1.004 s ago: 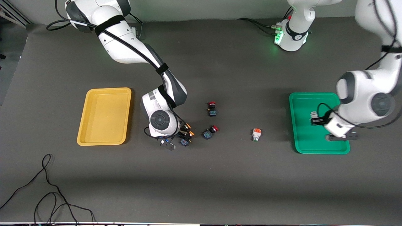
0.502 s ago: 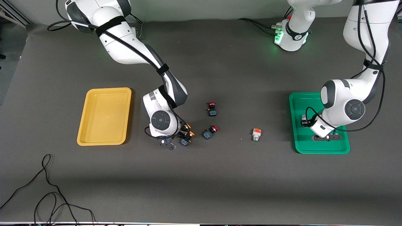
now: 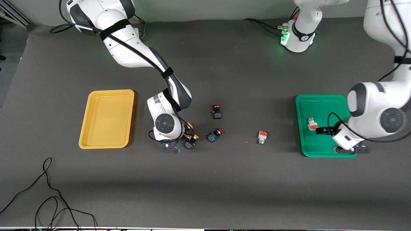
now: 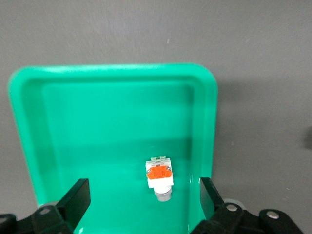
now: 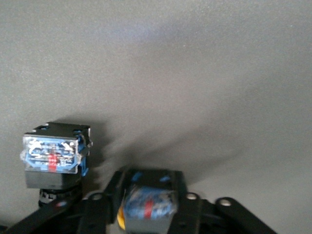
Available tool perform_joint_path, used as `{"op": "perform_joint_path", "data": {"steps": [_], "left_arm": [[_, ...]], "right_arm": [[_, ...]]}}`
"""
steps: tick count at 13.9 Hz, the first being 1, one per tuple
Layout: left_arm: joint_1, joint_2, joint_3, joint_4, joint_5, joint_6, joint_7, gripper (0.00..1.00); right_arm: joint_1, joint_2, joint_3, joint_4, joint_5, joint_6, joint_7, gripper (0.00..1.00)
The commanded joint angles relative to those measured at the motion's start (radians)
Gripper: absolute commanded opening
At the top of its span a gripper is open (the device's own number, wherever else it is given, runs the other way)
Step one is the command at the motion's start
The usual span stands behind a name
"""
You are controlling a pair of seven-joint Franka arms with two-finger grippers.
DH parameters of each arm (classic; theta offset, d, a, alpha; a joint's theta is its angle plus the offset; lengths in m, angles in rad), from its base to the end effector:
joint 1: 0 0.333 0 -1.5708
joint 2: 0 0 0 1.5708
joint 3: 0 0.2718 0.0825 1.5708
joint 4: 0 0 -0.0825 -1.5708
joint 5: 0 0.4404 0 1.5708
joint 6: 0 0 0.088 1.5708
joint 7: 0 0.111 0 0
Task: Place green and yellow buttons in trays
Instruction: 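Carry the button to the yellow tray while the left gripper grasps another button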
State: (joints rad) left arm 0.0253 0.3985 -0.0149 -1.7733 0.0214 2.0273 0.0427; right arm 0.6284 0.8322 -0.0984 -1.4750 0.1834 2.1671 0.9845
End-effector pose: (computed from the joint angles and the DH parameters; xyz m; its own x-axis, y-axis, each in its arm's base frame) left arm 0.6624 0.0085 0.2480 0.9887 -0.0415 -0.1444 -0.0428 -0.9991 -0.0057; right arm 0.6064 0.3711 0.1004 0.8476 -0.5149 -0.1285 -0.5089 -0.8572 0.0784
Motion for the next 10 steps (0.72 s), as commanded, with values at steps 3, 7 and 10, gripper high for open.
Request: {"op": "perform_joint_path", "data": {"steps": [3,7,10], "left_arm": [[-0.047,0.003,-0.019,0.115,0.006,-0.102,0.059,1.0],[-0.192,0.01,-0.02,0.117,-0.006,-0.101,0.025,1.0],[-0.295,0.017,-0.036,0.114,-0.011,-0.095,-0.058,1.0]], "right_arm": [[0.004,-0.08,-0.038,0.004,0.004,-0.115,-0.088,0.0],[-0.001,-0.215,-0.148,-0.002,0.005,-0.376,-0.338,0.0],[-0.001,-0.332,-0.257,-0.092,0.004,-0.426,-0.602,0.0]]}}
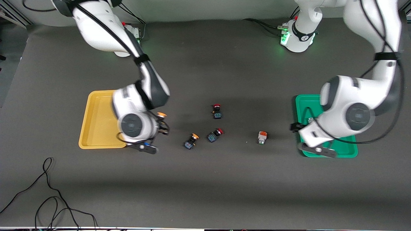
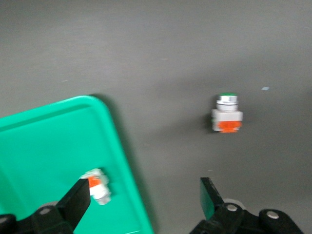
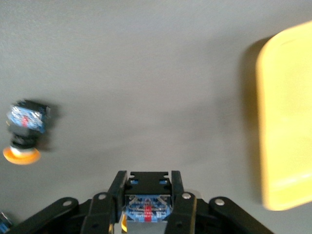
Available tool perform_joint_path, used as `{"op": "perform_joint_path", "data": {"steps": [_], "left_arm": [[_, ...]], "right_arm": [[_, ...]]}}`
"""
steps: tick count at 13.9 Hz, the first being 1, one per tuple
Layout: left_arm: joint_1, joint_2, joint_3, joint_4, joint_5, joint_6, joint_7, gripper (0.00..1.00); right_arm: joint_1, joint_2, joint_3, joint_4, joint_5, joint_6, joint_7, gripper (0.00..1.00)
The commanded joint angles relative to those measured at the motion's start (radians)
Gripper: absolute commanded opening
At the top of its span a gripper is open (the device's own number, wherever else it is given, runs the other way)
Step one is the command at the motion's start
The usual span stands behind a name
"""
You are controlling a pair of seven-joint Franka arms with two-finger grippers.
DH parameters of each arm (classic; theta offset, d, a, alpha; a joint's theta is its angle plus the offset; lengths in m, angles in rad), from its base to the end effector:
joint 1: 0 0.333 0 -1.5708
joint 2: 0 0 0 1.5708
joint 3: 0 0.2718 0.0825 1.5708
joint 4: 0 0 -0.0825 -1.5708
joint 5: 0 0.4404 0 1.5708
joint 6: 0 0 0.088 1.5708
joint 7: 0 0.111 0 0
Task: Place green and yellow buttons in trays
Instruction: 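Carry the button to the yellow tray while the left gripper grasps another button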
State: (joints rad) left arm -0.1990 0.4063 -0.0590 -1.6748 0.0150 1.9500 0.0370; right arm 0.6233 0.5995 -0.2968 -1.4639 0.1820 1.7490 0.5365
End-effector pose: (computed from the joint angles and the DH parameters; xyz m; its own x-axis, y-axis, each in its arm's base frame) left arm 0.6588 -0.1705 0.2858 0.9475 -0.2923 -0.1295 -0.2928 -0.9560 0.0150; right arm 0.6498 0.2612 0.2565 0.9373 -0.2515 -0.2414 -0.2207 -0.9641 0.1474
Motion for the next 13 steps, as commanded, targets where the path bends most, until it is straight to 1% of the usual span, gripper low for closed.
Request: {"op": "perform_joint_path", "data": {"steps": [1,4,6,8,9,10,13], "left_arm": [[-0.095,0.017,0.008,0.015,-0.004,-0.013,-0.077,1.0],[-0.134,0.063,0.008,0.01,-0.003,0.004,-0.083,1.0],[-0.141,0.126,0.007,0.007,-0.001,0.073,-0.072,1.0],[-0.169,0.184,0.008,0.006,0.008,0.136,-0.084,1.0],[-0.171,0.203,0.008,-0.003,0.008,0.165,-0.086,1.0],[-0.171,0.221,0.008,-0.011,0.008,0.2,-0.086,1.0],[-0.171,0.252,0.008,-0.022,0.008,0.265,-0.126,1.0]], "right_arm": [[0.004,-0.146,-0.102,-0.151,0.005,-0.008,-0.234,0.0],[0.006,-0.252,-0.234,-0.289,0.005,0.009,-0.453,0.0],[0.007,-0.283,-0.298,-0.381,0.007,0.081,-0.551,0.0],[0.007,-0.287,-0.332,-0.487,0.007,0.227,-0.646,0.0],[0.006,-0.276,-0.353,-0.536,0.007,0.31,-0.685,0.0],[-0.002,-0.261,-0.36,-0.571,0.007,0.376,-0.716,0.0],[-0.071,-0.222,-0.36,-0.621,0.014,0.496,-0.797,0.0]]}}
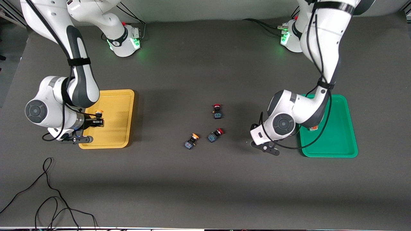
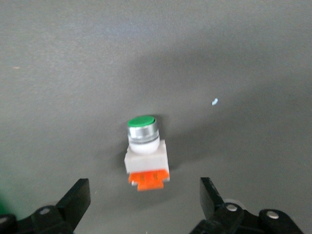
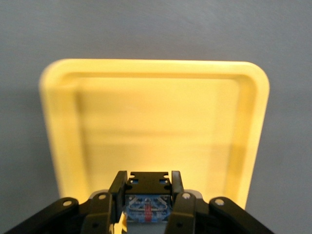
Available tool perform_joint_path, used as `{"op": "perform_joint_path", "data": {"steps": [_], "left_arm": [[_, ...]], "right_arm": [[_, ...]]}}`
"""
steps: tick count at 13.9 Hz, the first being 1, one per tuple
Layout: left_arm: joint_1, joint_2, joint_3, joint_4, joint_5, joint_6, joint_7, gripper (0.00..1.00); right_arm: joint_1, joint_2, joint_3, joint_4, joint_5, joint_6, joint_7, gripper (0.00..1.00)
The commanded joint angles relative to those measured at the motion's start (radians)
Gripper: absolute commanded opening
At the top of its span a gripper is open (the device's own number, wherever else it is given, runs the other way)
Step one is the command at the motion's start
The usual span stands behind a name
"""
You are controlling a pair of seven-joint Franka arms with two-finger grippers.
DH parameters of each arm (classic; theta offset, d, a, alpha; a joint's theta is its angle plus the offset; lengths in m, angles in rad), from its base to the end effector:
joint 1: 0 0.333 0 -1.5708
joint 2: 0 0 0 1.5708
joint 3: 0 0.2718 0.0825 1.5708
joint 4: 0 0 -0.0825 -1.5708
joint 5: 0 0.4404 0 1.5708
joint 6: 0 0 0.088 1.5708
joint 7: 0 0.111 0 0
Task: Place green and yellow buttons in trays
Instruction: 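Carry the button to the yellow tray while the left gripper grasps another button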
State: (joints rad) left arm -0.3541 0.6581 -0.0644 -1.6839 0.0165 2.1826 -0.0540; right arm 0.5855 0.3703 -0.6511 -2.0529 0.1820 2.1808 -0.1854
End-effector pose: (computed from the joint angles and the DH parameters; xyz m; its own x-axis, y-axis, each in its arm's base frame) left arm 0.6168 -0.2726 0.1270 0.9219 -0.3536 -0.1586 -0.3552 -0.9346 0.0190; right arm 0.5969 -0.0428 0.1946 0.9863 0.0127 -0.1645 0.0231 -0.9979 0.0611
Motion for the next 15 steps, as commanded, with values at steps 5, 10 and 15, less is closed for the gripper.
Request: {"op": "perform_joint_path", "data": {"steps": [5,10,15], "left_arm": [[-0.012,0.015,0.014,-0.013,0.003,0.043,-0.073,0.64],[-0.016,0.014,0.014,-0.007,0.003,0.031,-0.139,0.4],[-0.003,-0.09,0.014,0.062,-0.009,-0.137,-0.251,0.39]], "right_arm": [[-0.065,0.074,-0.002,-0.089,0.037,0.223,-0.109,0.0],[-0.065,0.18,0.002,-0.095,0.262,0.303,-0.264,0.0],[-0.052,0.182,0.004,-0.089,0.333,0.297,-0.328,0.99]]}}
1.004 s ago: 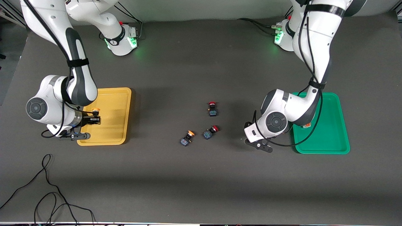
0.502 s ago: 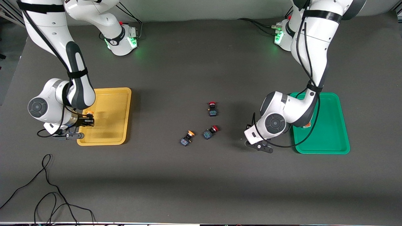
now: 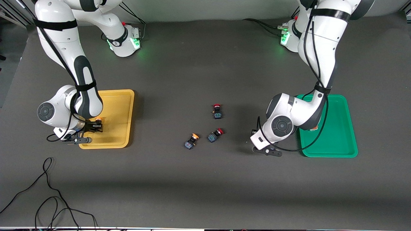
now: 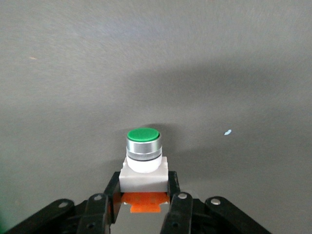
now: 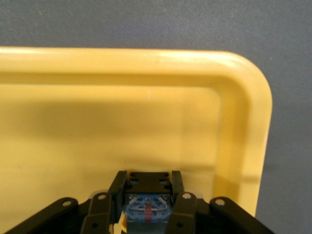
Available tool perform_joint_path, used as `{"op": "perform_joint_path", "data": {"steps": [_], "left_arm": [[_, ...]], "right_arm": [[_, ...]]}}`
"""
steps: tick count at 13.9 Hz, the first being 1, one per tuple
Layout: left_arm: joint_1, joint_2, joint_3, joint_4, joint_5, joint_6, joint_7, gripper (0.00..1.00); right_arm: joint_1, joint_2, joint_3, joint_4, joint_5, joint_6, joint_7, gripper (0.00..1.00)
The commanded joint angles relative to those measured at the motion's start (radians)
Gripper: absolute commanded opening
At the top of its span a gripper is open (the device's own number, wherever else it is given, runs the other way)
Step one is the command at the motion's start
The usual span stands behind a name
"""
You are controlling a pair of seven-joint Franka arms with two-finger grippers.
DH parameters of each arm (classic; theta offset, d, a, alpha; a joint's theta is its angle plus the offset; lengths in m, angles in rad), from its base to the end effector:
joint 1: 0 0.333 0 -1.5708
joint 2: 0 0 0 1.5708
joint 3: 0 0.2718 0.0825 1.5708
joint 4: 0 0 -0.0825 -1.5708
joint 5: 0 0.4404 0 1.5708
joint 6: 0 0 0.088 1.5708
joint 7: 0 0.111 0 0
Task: Place green and yellow buttons in trays
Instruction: 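Place the green-capped button in the green tray while the right gripper returns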
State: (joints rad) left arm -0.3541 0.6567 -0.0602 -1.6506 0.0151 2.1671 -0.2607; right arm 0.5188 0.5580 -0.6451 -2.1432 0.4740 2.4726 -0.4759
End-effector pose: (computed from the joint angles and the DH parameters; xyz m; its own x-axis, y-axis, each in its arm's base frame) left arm 0.6277 -0.2737 0.1417 0.9786 -0.1501 -0.1404 -0.1532 -0.9881 -0.0110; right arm 0.5587 -0.1080 0.0942 0.9969 0.0195 -0.0764 0.0219 -0.9993 0.0308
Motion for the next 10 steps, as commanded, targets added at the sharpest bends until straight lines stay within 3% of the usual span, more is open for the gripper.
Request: {"op": "perform_joint_path", "data": {"steps": [1,3,7,10], "left_arm": [[0.003,-0.118,0.014,0.063,-0.01,-0.204,-0.04,0.39],[0.046,-0.185,0.013,0.094,-0.014,-0.324,-0.04,0.39],[0.174,-0.288,0.014,0.072,-0.033,-0.433,0.045,0.38],[0.334,-0.374,0.017,-0.032,-0.017,-0.403,0.158,0.38]], "right_arm": [[0.018,-0.016,-0.004,0.003,0.041,-0.003,-0.03,1.0],[0.02,-0.065,-0.005,0.008,0.043,-0.055,-0.017,1.0],[0.024,-0.139,-0.034,0.095,0.025,-0.26,0.077,1.0],[0.026,-0.165,-0.086,0.189,0.006,-0.398,0.089,1.0]]}}
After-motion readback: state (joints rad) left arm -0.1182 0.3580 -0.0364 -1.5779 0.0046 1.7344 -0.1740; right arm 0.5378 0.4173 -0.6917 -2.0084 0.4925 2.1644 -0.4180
